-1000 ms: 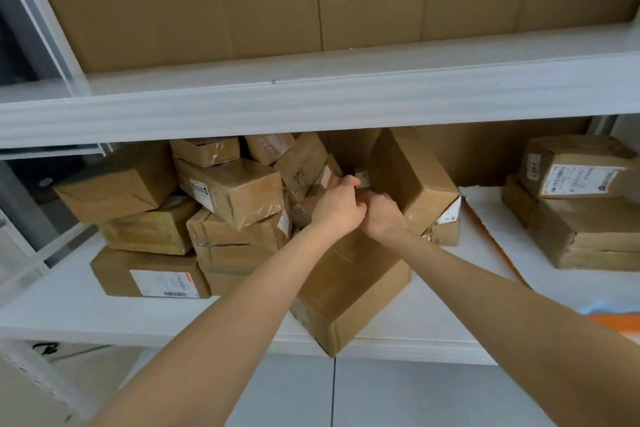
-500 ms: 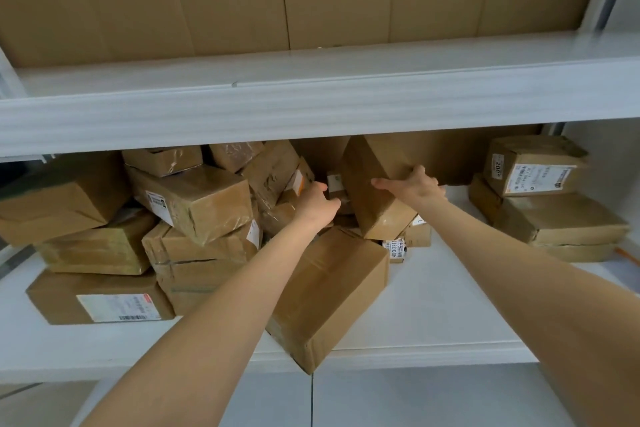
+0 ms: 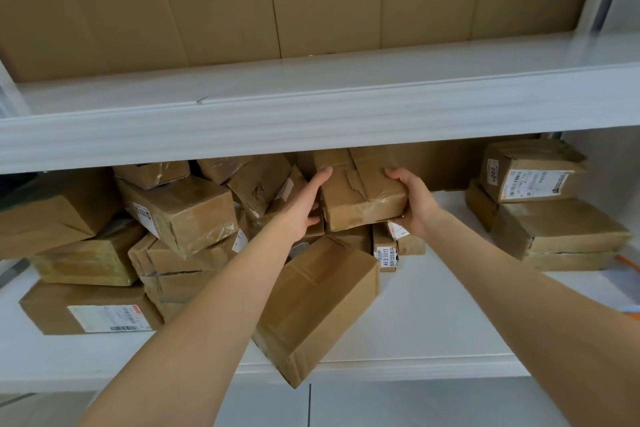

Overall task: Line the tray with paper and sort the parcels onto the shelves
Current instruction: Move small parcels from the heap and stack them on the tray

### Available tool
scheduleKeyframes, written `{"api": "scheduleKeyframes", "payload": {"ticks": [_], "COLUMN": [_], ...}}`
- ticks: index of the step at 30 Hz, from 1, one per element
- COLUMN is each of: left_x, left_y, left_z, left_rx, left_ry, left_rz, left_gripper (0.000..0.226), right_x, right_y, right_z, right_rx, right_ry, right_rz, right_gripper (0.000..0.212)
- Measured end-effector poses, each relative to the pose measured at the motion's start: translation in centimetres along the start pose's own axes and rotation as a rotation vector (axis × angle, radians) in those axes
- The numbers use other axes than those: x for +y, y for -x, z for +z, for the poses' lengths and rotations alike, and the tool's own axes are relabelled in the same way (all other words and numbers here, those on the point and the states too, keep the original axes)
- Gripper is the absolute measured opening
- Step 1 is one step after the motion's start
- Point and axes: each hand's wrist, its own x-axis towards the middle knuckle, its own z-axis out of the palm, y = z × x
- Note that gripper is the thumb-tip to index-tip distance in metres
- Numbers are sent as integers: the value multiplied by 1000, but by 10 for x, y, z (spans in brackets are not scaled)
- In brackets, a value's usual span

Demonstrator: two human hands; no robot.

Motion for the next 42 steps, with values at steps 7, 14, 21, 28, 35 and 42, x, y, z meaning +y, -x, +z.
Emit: {"api": "scheduleKeyframes", "payload": {"ticks": [7,14,21,28,35,42], "left_x": [3,20,28,23,22,20], "left_y": [3,-3,-5,-4,0,-4], "left_z": [9,4,-27,-27,-2,42], "left_rx": [-63,42,191,173,-15,-190], "left_ry": [50,136,147,313,88,-192], "left_rz": [7,57,21,35,-14,-20], "left_gripper": [45,36,44,41,42,27], "right_x": [1,-15,-9,1,-9,-16], "right_y": [7,2,-10,-7,1,18], "right_z": [-7,-15,-40,-26,-23,-58], "right_rx": [-117,-25,156,-16,-219,-129], "right_ry": [35,99,72,122,89,-30], "right_rz": [42,-116,-82,-39,-17,40], "right_gripper": [48,55,72,75,79,73]}}
